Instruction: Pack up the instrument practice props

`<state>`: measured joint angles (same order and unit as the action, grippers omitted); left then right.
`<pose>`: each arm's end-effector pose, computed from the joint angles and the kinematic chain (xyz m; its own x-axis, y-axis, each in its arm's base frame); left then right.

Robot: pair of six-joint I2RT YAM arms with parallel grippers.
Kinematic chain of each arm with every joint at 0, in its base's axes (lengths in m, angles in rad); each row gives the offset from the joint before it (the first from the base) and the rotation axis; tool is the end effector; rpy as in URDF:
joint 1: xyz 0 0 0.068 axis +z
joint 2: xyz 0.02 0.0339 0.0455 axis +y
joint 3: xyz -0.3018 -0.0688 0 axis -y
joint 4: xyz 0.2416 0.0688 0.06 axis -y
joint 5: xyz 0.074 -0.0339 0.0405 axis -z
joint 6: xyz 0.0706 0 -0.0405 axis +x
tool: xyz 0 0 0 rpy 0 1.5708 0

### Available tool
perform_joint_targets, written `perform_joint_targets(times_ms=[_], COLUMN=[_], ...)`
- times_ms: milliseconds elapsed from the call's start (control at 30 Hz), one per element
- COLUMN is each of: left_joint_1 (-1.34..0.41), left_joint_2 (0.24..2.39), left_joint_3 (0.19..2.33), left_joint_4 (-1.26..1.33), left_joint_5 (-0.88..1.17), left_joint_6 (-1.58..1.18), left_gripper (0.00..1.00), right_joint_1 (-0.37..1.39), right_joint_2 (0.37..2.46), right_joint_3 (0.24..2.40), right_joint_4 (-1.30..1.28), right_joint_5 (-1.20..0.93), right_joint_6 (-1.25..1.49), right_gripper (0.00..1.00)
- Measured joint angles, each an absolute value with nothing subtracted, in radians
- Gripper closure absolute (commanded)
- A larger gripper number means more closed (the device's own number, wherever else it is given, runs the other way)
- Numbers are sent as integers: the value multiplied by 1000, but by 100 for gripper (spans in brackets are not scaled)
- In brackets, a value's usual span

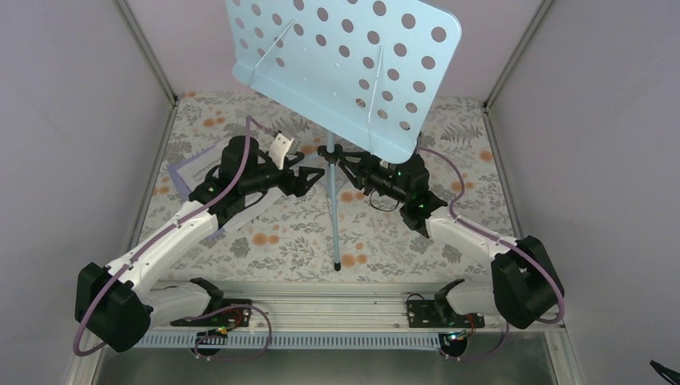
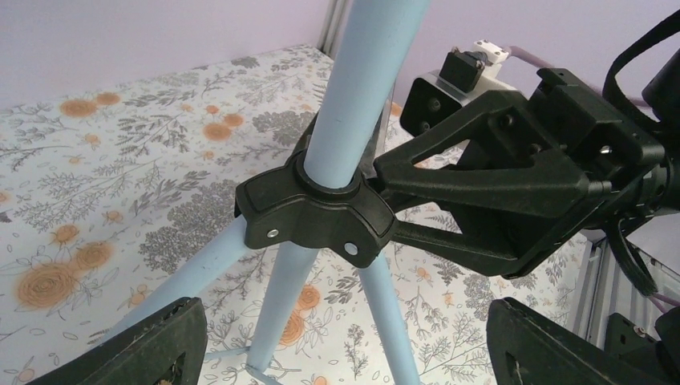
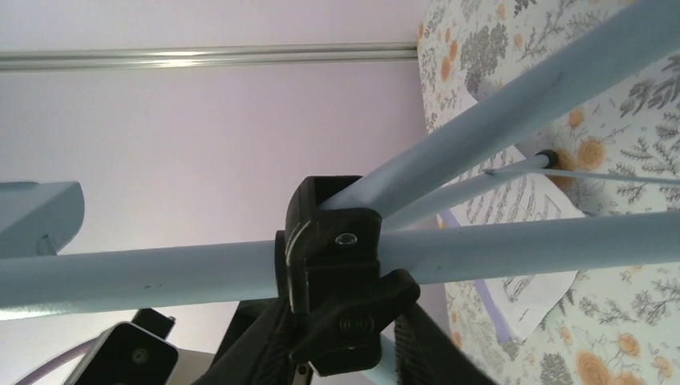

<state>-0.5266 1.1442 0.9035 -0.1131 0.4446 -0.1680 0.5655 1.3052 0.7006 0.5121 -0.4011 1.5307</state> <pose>0.2210 -0.1636 0.3412 -0.4295 0.0751 -0.8999 0.7412 0.5987 -0.3038 0.2487 0.1905 0.3039 -0.8240 0.5666 -0.0039 0.0450 0.0723 0.9964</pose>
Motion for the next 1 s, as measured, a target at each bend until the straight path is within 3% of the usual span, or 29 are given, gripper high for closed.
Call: perform_joint_targets(times_ms=[67,200,233,300,333,433,1000], left_joint_1=[-527,-527,-527,-527,-527,-527,-527], left_joint_2=[1144,1144,1144,1144,1144,1144,1145], left_joint_3=[904,904,904,904,904,904,904], left_joint_4=[-113,-113,-113,-113,-113,-113,-113], left_joint_5=[445,445,445,445,445,445,445], left_joint_6=[-168,-168,-168,-168,-168,-168,-167], left_gripper=[13,14,14,14,14,14,14], right_joint_1=[564,564,561,562,561,559,522], right_joint_2=[1311,1311,1310,1310,1310,1309,1345], right_joint_3=[701,706,706,706,706,704,707], right_joint_4=[516,516,516,516,515,514,524], right_joint_5=[-410,-408,-409,-408,-406,-394,-390], right_joint_6=[1533,1534,1534,1530,1523,1514,1483], right_gripper=[96,96,90,66,59,50,68])
